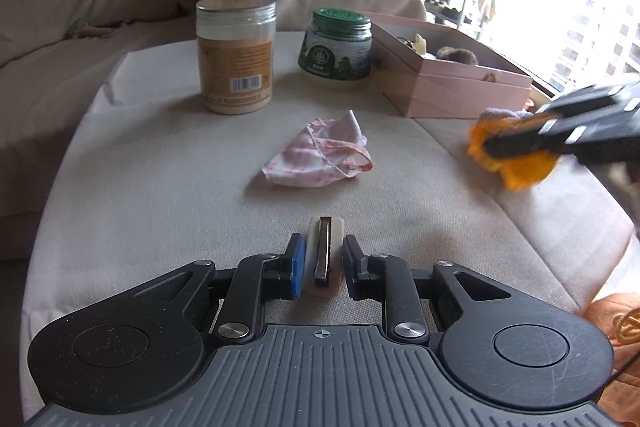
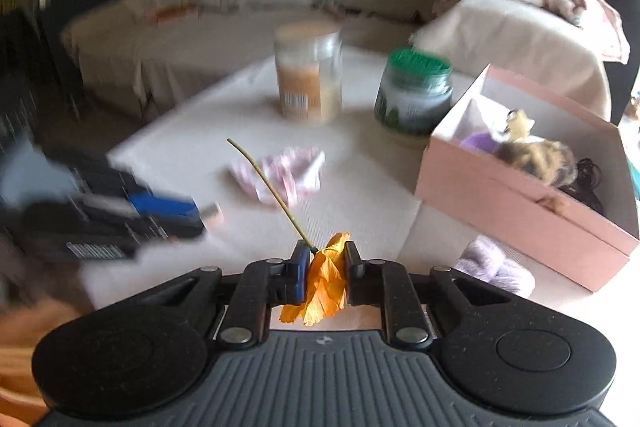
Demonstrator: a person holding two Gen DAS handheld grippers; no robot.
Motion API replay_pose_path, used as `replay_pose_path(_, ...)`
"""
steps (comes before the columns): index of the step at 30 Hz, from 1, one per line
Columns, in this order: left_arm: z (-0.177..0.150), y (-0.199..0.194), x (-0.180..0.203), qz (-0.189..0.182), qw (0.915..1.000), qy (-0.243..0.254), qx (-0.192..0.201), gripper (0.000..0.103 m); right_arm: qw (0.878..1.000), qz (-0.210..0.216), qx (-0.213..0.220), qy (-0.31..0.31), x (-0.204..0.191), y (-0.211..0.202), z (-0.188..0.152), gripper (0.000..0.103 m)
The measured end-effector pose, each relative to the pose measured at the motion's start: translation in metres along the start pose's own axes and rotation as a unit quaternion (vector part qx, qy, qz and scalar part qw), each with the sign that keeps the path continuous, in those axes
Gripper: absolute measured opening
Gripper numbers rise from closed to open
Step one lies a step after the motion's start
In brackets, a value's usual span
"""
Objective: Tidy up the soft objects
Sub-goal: 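Carry the flower and clip over the pink box and open both tools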
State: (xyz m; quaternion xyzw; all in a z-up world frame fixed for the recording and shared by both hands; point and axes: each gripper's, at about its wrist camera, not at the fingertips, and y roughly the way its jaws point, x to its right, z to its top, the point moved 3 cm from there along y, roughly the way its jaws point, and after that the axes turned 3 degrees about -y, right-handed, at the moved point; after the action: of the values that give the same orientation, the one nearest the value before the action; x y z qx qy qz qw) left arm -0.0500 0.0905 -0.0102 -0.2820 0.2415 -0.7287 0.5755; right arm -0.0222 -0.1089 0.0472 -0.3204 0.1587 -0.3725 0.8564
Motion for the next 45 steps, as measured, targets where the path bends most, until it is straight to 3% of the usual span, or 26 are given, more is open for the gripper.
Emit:
replay_pose_path(5, 0.006, -0.007, 0.013, -0.033, 0.9994, 0.002, 0.010, 0.023, 0.997, -0.033, 0.055, 0.035, 0.019, -0.041, -0.002, 0.017)
replay_pose_path(9, 0.036, -0.017, 0.035, -0.069, 0.9965, 0.021, 0.042, 0.023, 0.992, -0.076, 0.072, 0.070, 0.041, -0.065, -0.018, 0.017)
replay_pose_path(16, 0.152, 0.012, 0.089, -0.138, 0.9834, 0.044, 0.110, 0.023, 0.977, -0.131, 0.104, 0.129, 0.087, -0.092, -0.037, 0.017)
replay_pose_path(18, 0.185, 0.038, 0.101, -0.172, 0.9786, 0.016, 0.113, 0.023, 0.975, -0.140, 0.102, 0.138, 0.095, -0.091, -0.043, 0.017)
replay_pose_path(21, 0.211, 0.086, 0.108, -0.209, 0.9733, -0.072, 0.063, 0.024, 0.971, -0.148, 0.096, 0.159, 0.110, -0.087, -0.052, 0.017)
replay_pose_path(24, 0.209, 0.117, 0.109, -0.205, 0.9698, -0.112, 0.071, 0.021, 0.967, -0.159, 0.088, 0.179, 0.126, -0.082, -0.056, 0.017)
replay_pose_path(27, 0.198, 0.122, 0.101, -0.185, 0.9747, -0.087, 0.090, 0.021, 0.962, -0.168, 0.091, 0.196, 0.142, -0.079, -0.051, 0.017)
replay_pose_path(32, 0.177, 0.090, 0.086, -0.152, 0.9803, -0.027, 0.123, 0.021, 0.955, -0.163, 0.112, 0.221, 0.166, -0.058, -0.018, 0.017)
replay_pose_path(35, 0.160, 0.072, 0.076, -0.136, 0.9836, -0.013, 0.117, 0.021, 0.952, -0.160, 0.132, 0.226, 0.180, -0.034, 0.017, 0.017)
replay_pose_path(37, 0.148, 0.064, 0.066, -0.135, 0.9847, -0.021, 0.108, 0.021, 0.949, -0.181, 0.131, 0.225, 0.186, -0.019, 0.035, 0.021)
replay_pose_path(39, 0.136, 0.059, 0.051, -0.125, 0.9869, -0.036, 0.095, 0.021, 0.951, -0.189, 0.114, 0.217, 0.192, -0.001, 0.047, 0.036)
replay_pose_path(40, 0.132, 0.060, 0.041, -0.116, 0.9886, -0.046, 0.085, 0.021, 0.952, -0.192, 0.105, 0.215, 0.192, 0.004, 0.048, 0.038)
replay_pose_path(45, 0.105, 0.061, -0.007, -0.079, 0.9910, -0.087, 0.065, 0.021, 0.950, -0.183, 0.104, 0.229, 0.189, -0.008, 0.027, 0.048)
